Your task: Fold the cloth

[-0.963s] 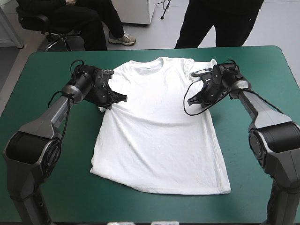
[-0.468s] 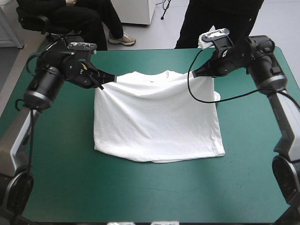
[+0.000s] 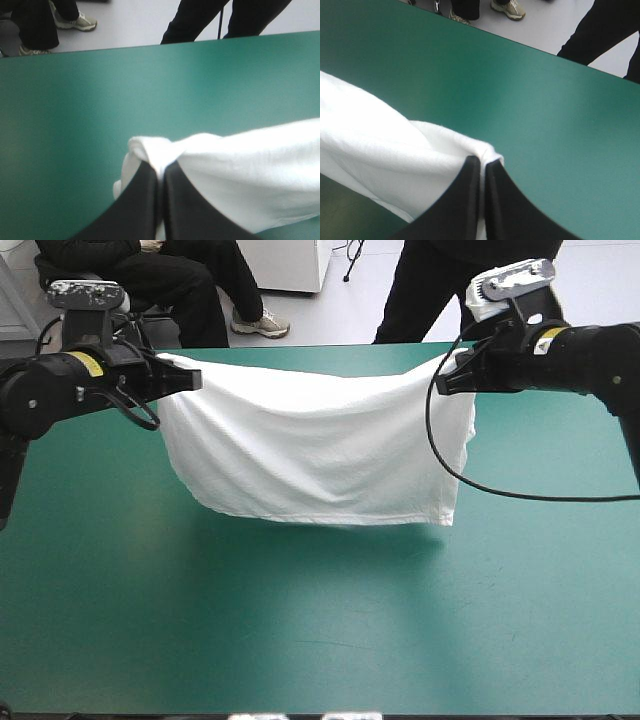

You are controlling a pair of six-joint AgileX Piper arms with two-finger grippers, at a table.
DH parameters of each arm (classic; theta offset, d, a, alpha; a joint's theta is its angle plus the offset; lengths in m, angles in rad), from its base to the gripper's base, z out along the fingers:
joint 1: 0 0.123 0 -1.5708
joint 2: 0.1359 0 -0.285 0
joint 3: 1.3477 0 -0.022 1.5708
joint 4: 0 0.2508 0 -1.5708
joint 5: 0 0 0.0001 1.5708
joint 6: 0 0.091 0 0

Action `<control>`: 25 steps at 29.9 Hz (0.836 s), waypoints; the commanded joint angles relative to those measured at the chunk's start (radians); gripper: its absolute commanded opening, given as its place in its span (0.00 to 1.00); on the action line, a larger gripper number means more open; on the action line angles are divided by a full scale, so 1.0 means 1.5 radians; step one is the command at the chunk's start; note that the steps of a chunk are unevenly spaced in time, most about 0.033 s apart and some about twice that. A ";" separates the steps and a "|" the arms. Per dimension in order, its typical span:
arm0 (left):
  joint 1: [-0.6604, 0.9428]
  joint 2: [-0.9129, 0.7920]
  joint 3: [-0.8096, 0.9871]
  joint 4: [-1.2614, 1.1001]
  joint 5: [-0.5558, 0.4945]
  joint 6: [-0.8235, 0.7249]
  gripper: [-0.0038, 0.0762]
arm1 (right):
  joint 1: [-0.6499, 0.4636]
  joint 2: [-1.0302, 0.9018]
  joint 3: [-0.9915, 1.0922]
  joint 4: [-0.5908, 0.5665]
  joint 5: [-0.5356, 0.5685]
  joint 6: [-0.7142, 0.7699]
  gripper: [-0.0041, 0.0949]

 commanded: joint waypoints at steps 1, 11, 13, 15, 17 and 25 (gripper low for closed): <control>-0.001 -0.058 -0.021 -0.020 -0.038 0.004 0.03 | -0.005 -0.057 -0.023 0.019 -0.036 0.000 0.02; -0.001 -0.103 -0.021 -0.026 -0.047 0.004 0.03 | -0.005 -0.101 -0.023 0.027 -0.056 -0.003 0.02; -0.001 -0.097 -0.021 -0.026 -0.060 0.004 0.03 | -0.005 -0.097 -0.023 0.026 -0.072 -0.003 0.02; -0.001 -0.085 -0.021 -0.026 -0.079 0.000 0.03 | -0.005 -0.088 -0.023 0.023 -0.096 -0.006 0.02; -0.001 -0.067 -0.021 -0.026 -0.105 -0.003 0.03 | -0.005 -0.076 -0.023 0.016 -0.131 -0.006 0.02; -0.001 0.012 -0.021 -0.024 -0.276 -0.007 0.03 | -0.005 -0.007 -0.023 -0.045 -0.253 0.005 0.02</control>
